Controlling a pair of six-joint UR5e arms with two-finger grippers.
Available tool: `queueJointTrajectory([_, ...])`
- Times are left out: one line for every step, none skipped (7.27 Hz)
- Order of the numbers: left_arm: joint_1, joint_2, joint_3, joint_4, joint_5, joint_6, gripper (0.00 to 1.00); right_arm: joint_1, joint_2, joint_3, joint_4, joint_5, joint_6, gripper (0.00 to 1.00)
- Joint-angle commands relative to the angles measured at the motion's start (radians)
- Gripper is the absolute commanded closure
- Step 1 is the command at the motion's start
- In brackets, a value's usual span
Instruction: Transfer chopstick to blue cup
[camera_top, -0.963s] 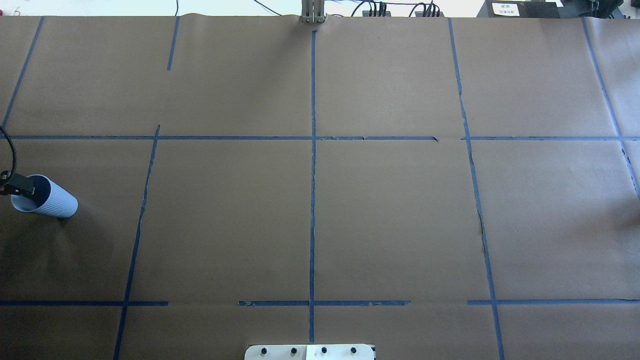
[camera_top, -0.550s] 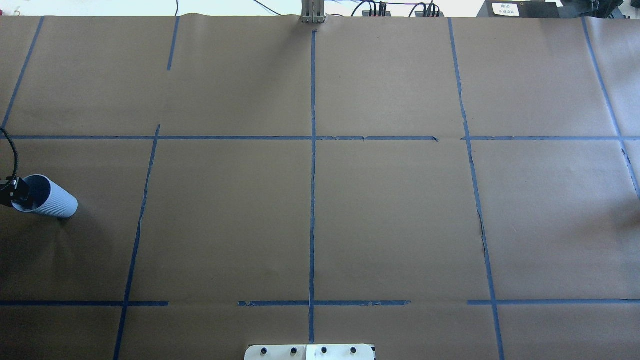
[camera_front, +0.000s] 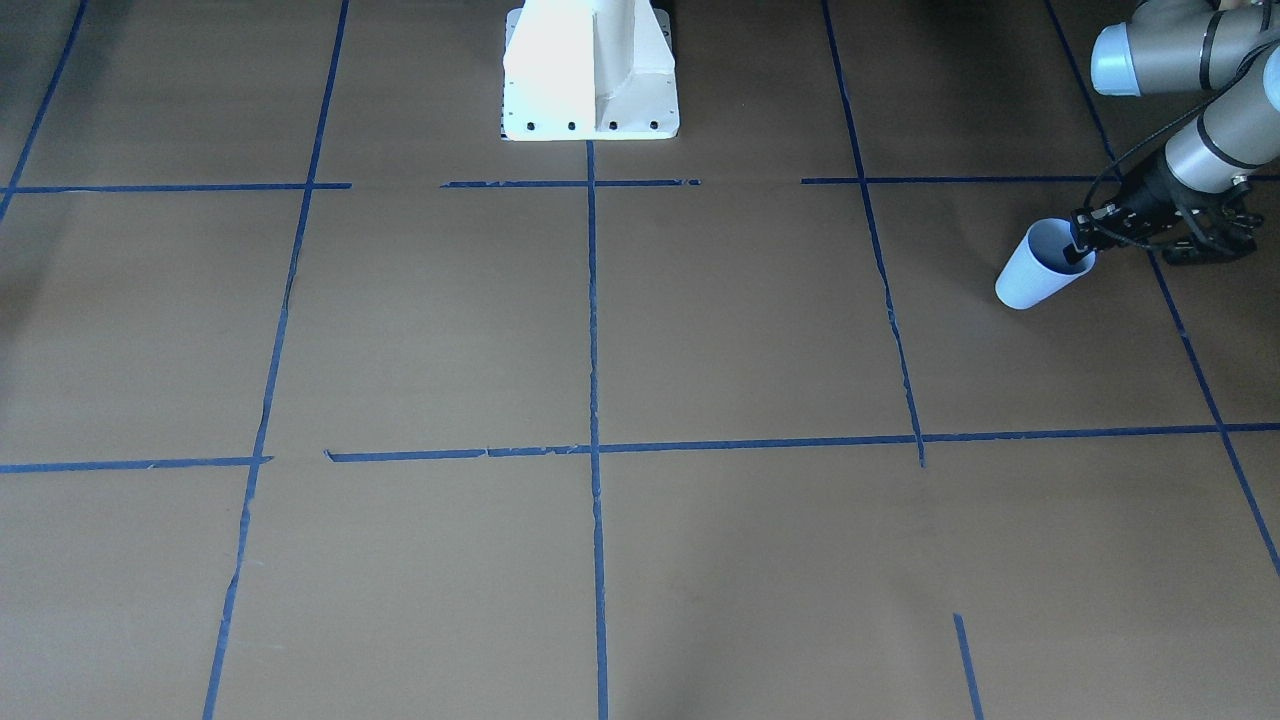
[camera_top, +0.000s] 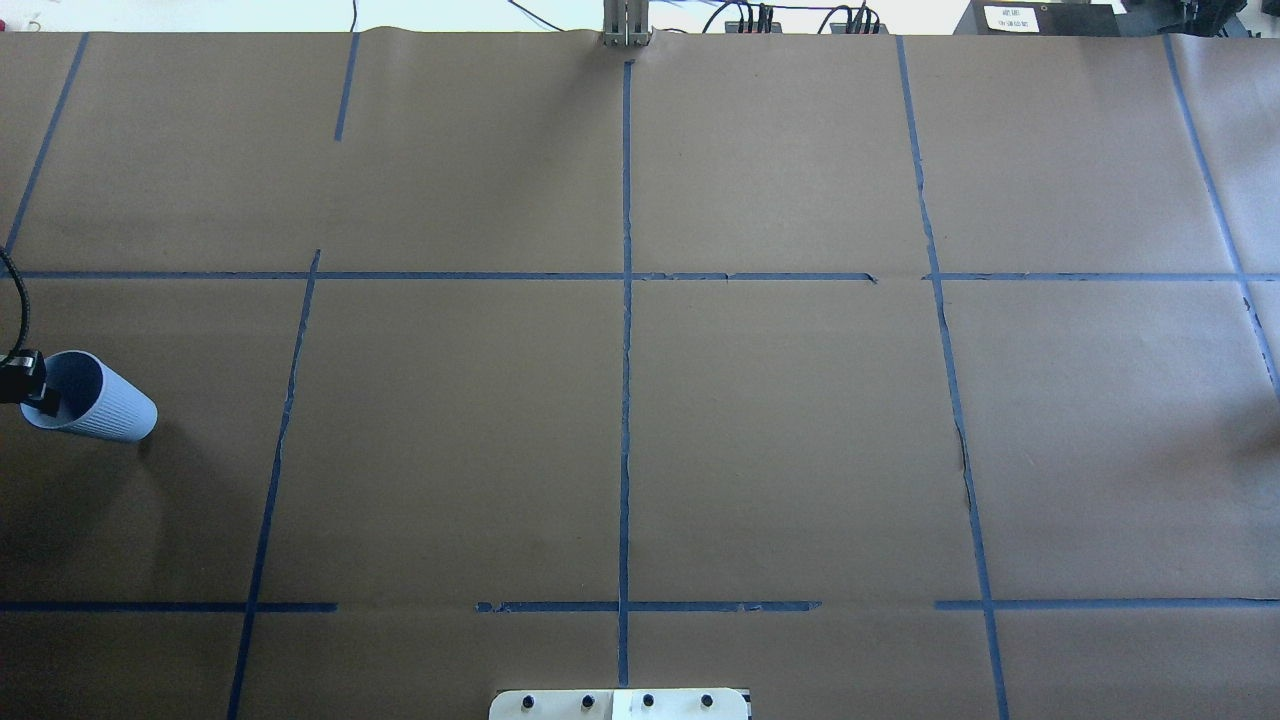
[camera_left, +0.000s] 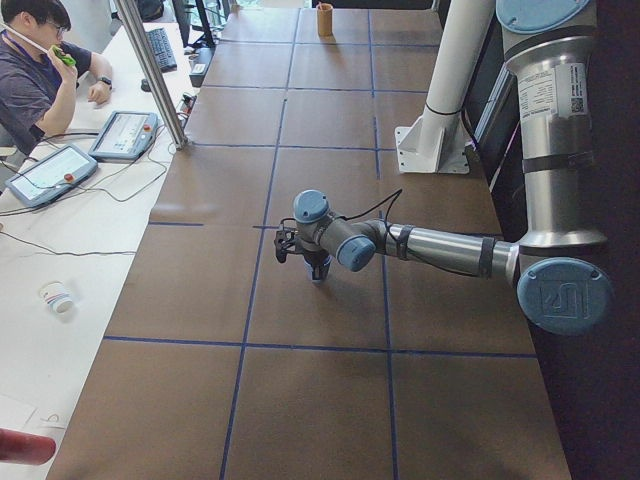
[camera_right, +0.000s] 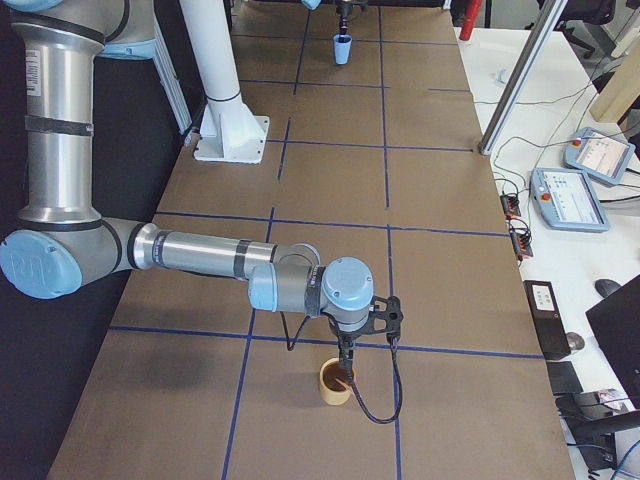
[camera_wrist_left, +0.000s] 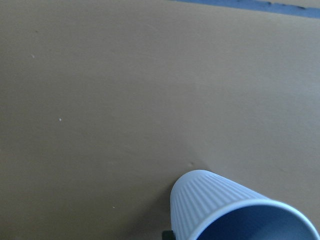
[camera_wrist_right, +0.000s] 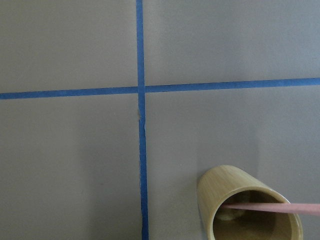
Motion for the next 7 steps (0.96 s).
queueJointTrajectory([-0.035,-0.117,-0.166,0.295,-0.04,-0.002,1.0,0.0,-0.001,-0.002,0.0,0.002,0.003,0.0])
queueJointTrajectory([-0.028,-0.264,-0.217,0.491,-0.032,-0.081,1.0,0.0,-0.001,-0.002,-0.001,0.041,0.003,0.0])
queueJointTrajectory([0.038,-0.408,-0.214,0.535,-0.03,-0.263,1.0,0.0,-0.001,-0.001,-0.001,0.045,0.003,0.0])
queueJointTrajectory([0.221,-0.548,-0.196,0.537,0.042,-0.485,1.0,0.0,-0.003,-0.002,-0.001,0.045,0.003,0.0])
queueJointTrajectory([0.365,-0.7,-0.111,0.534,0.204,-0.655,1.0,0.0,-0.003,-0.002,-0.001,0.046,0.003,0.0])
queueJointTrajectory([0.435,-0.829,0.005,0.525,0.256,-0.718,1.0,0.0,-0.001,-0.002,-0.001,0.045,0.001,0.0])
queueJointTrajectory([0.46,-0.891,0.069,0.519,0.261,-0.731,1.0,0.0,-0.003,-0.002,-0.001,0.046,0.001,0.0])
